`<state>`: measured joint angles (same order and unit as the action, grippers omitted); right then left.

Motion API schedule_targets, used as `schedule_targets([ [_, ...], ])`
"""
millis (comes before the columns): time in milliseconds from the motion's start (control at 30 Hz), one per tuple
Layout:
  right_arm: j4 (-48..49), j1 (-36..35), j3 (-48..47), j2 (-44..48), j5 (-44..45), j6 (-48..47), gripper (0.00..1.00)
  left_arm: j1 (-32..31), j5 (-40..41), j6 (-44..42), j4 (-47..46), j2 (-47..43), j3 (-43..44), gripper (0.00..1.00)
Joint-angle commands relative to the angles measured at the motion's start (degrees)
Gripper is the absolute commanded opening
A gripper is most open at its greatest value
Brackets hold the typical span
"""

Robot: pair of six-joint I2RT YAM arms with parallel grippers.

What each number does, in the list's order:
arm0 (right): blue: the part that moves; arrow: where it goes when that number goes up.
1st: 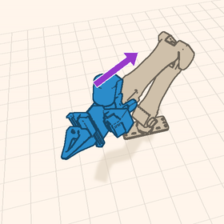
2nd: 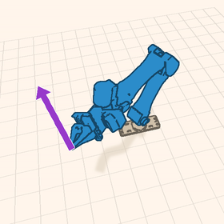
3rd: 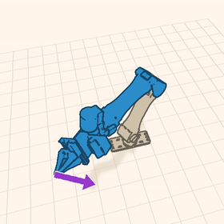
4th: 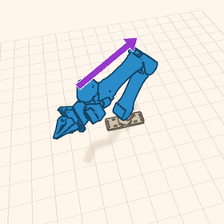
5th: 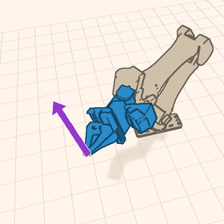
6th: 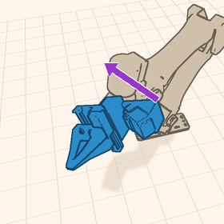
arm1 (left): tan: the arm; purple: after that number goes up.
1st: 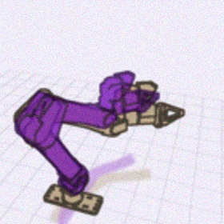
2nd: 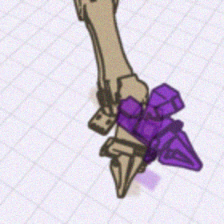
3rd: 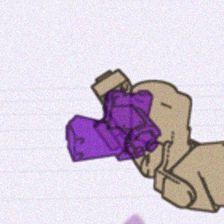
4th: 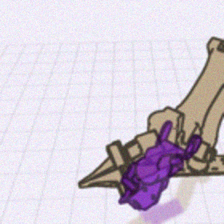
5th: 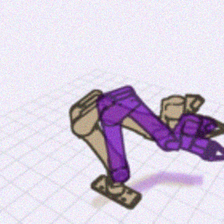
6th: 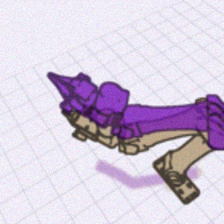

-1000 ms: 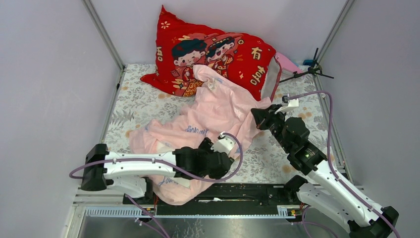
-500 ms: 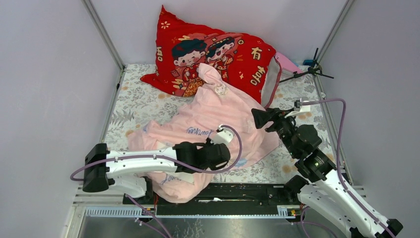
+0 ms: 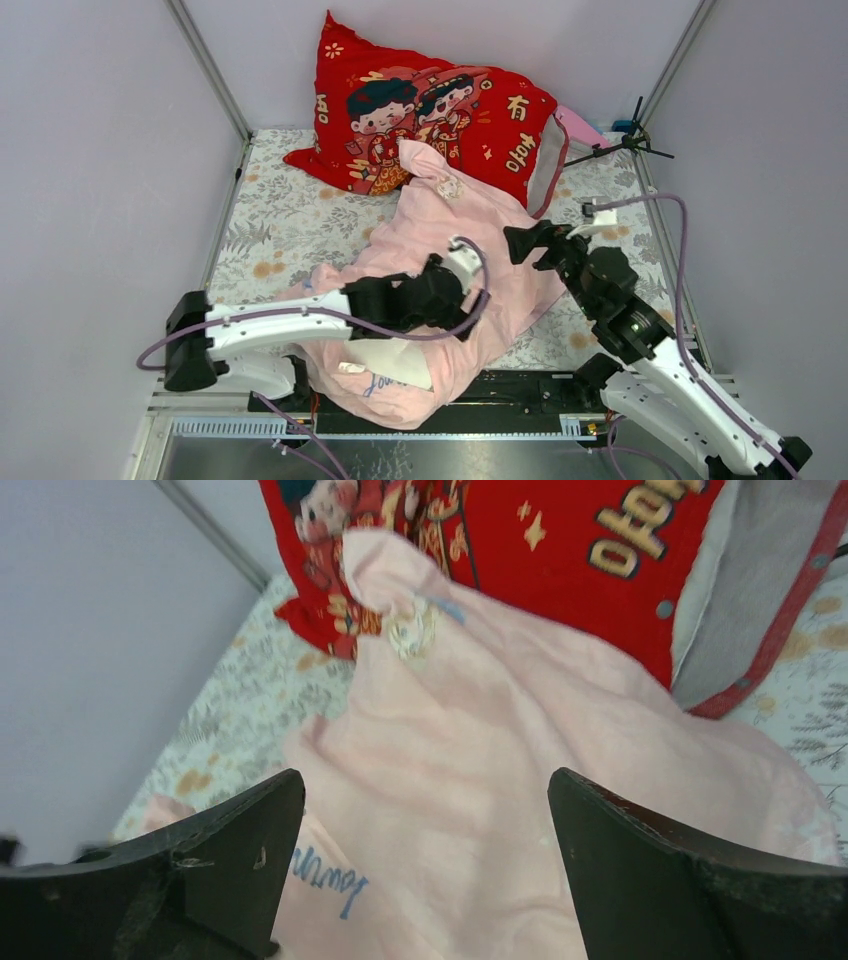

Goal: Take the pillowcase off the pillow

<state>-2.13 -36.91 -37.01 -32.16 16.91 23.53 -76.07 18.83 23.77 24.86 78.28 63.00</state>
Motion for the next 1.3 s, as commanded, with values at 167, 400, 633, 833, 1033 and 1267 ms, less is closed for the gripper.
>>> schedule_targets([
  [167, -2.87, 0.17, -7.53, -22.62, -15.98, -0.50, 1.00, 23.14, 1.97, 18.70, 11.12, -25.22, -14.41, 0.97],
  [400, -8.88, 0.17, -12.77, -40.32, -16.48, -0.16, 1.00, 33.92, -2.85, 21.40, 14.48, -27.06, -18.79, 0.99],
  [633, -4.72, 0.16, -10.72, -51.97, -15.68, 1.51, 0.91, 38.02, -7.07, 21.58, 8.16, -26.31, -23.90, 0.99],
  [833, -4.86, 0.22, -15.33, -57.05, -25.23, 0.75, 0.10, 38.37, -8.72, 20.46, 4.67, -28.87, -24.32, 0.99],
  [1033, -2.63, 0.24, -17.08, -50.69, -23.99, 0.10, 0.00, 38.37, -4.48, 18.65, 5.53, -32.90, -22.08, 0.99],
  [1267, 1.45, 0.18, -14.62, -36.61, -15.32, -2.47, 0.00, 38.41, -2.98, 18.54, 4.78, -35.55, -22.25, 0.99],
])
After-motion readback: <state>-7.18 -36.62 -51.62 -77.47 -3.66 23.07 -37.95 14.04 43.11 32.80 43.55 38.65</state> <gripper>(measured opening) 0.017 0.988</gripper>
